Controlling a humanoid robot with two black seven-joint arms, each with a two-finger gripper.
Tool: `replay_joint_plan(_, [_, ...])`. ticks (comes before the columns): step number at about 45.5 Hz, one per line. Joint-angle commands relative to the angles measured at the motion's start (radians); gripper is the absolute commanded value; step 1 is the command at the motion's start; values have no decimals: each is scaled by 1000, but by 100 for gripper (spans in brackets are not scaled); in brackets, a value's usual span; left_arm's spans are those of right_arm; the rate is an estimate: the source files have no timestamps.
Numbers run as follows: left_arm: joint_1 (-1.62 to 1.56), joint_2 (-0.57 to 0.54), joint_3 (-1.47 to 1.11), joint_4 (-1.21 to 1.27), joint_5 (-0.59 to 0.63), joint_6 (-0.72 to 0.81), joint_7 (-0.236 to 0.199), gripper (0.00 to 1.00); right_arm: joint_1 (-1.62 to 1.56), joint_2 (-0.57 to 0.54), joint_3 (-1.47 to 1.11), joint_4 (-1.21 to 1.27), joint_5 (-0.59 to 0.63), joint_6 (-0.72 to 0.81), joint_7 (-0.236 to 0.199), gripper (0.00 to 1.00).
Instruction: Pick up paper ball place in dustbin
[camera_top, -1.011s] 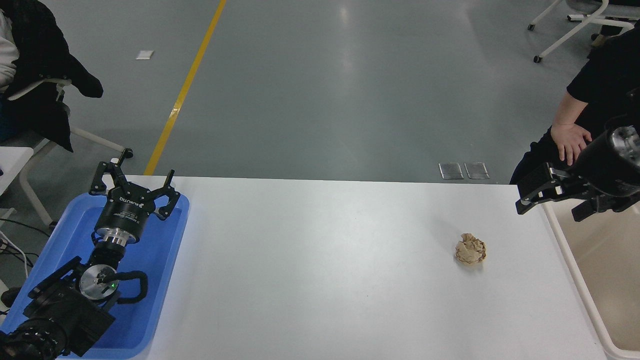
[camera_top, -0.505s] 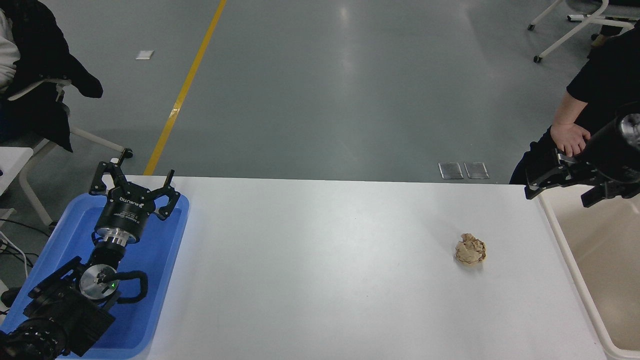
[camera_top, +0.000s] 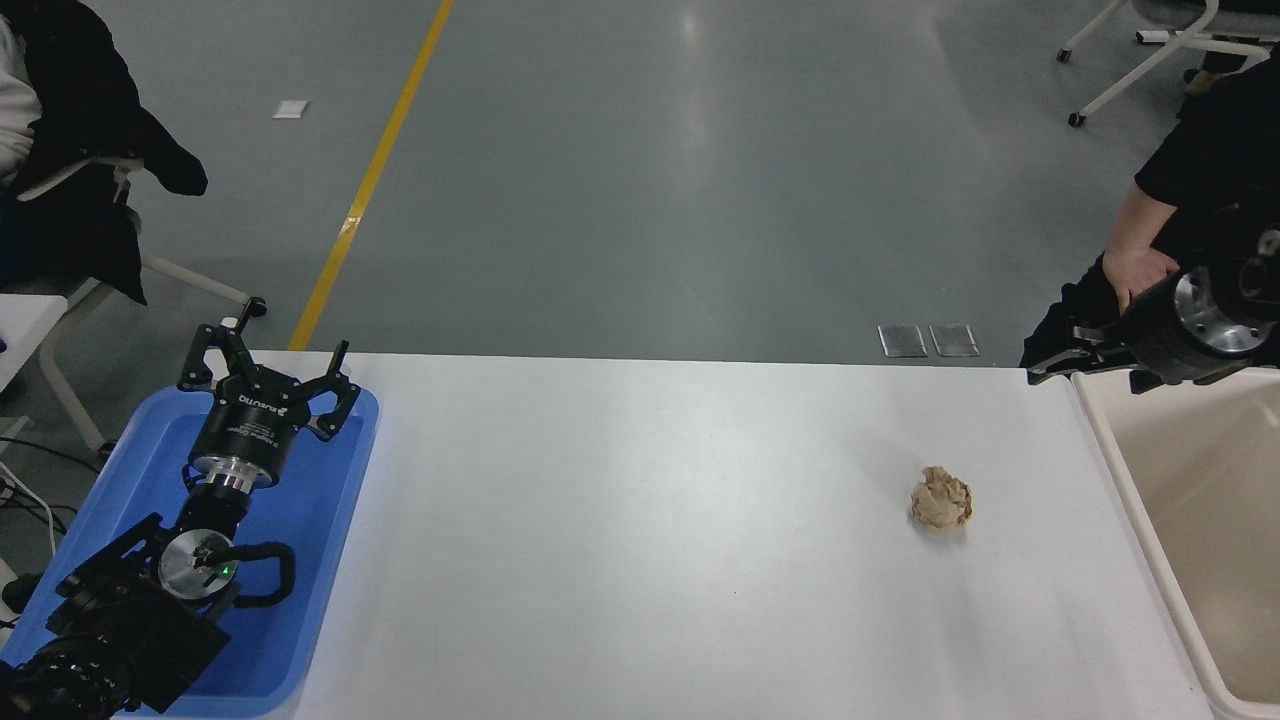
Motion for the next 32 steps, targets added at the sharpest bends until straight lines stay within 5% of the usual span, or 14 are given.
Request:
replay_joint_plan(1, [0,0,0,0,0,0,0,100,-196,45,97,-76,2,-188,0,100])
replay_joint_plan(32, [0,0,0,0,0,0,-2,100,-556,82,338,-230,2,-342,3,100])
